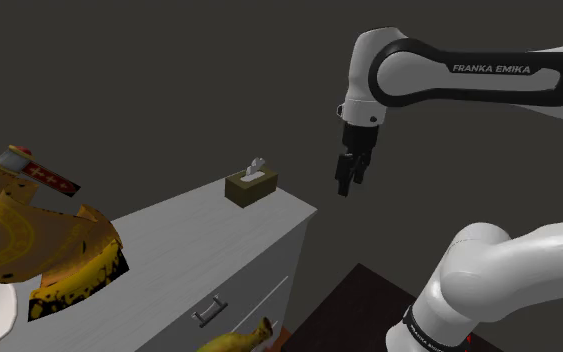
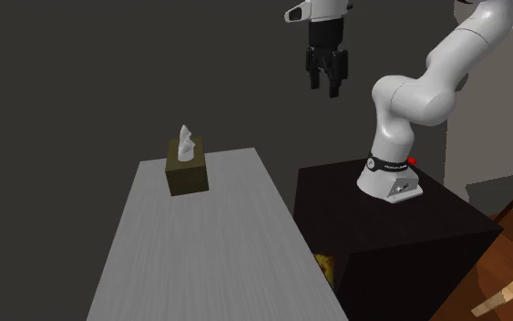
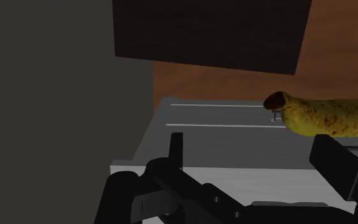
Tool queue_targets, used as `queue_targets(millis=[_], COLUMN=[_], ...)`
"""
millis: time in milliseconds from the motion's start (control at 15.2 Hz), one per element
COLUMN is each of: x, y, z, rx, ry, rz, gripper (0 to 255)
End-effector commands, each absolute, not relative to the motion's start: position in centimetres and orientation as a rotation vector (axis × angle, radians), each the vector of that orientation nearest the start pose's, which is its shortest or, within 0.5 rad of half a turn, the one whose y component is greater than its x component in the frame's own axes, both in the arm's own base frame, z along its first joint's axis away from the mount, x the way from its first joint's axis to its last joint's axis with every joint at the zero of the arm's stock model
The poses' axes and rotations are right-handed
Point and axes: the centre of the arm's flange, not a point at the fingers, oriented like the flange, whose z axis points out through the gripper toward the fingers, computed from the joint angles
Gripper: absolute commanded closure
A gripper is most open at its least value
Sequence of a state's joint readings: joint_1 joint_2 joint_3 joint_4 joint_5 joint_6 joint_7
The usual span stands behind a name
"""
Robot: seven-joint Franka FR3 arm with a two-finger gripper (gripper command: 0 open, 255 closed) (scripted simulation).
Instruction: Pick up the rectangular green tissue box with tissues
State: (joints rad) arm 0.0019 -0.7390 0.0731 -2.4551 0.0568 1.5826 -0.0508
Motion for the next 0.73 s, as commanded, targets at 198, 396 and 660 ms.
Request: queue_targets(millis=[198, 396, 660], x=[34.1, 37.1, 41.2], y=[3.7, 3.9, 3.9], z=[51.6, 50.3, 48.8], rx=[-3.096, -3.064, -3.016], ry=[-0.060, 0.032, 0.153], rz=[0.145, 0.080, -0.004], gripper=[0, 0, 0])
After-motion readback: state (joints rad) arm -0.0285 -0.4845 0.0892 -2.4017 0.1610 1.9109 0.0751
